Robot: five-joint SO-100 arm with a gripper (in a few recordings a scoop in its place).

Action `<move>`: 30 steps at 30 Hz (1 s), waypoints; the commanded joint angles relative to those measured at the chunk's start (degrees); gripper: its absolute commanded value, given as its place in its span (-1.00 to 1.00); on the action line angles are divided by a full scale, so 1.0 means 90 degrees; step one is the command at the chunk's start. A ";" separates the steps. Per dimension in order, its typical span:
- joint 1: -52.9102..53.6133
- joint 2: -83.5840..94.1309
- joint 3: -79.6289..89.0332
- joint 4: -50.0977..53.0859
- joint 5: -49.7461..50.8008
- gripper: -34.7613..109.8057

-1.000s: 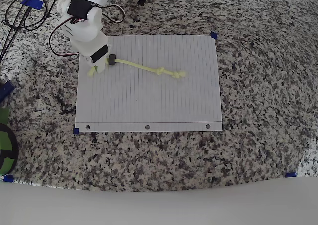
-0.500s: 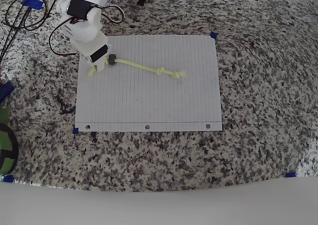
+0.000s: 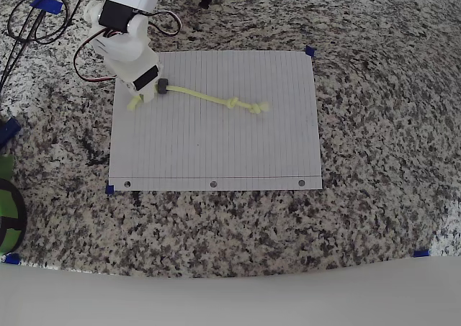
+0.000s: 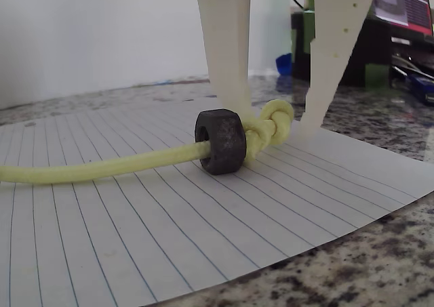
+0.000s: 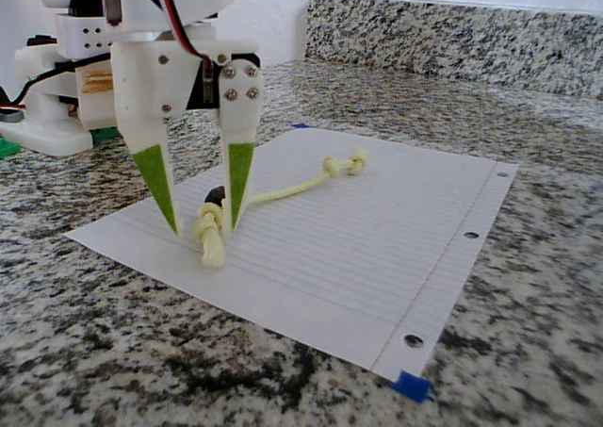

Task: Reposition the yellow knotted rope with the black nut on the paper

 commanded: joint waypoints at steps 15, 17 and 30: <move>0.0078 0.0000 -0.0029 -0.0244 -0.0137 -0.09; 0.0088 -0.0010 -0.0029 -0.0234 -0.0137 -0.10; 0.0117 0.0195 -0.0029 -0.0137 -0.0137 -0.52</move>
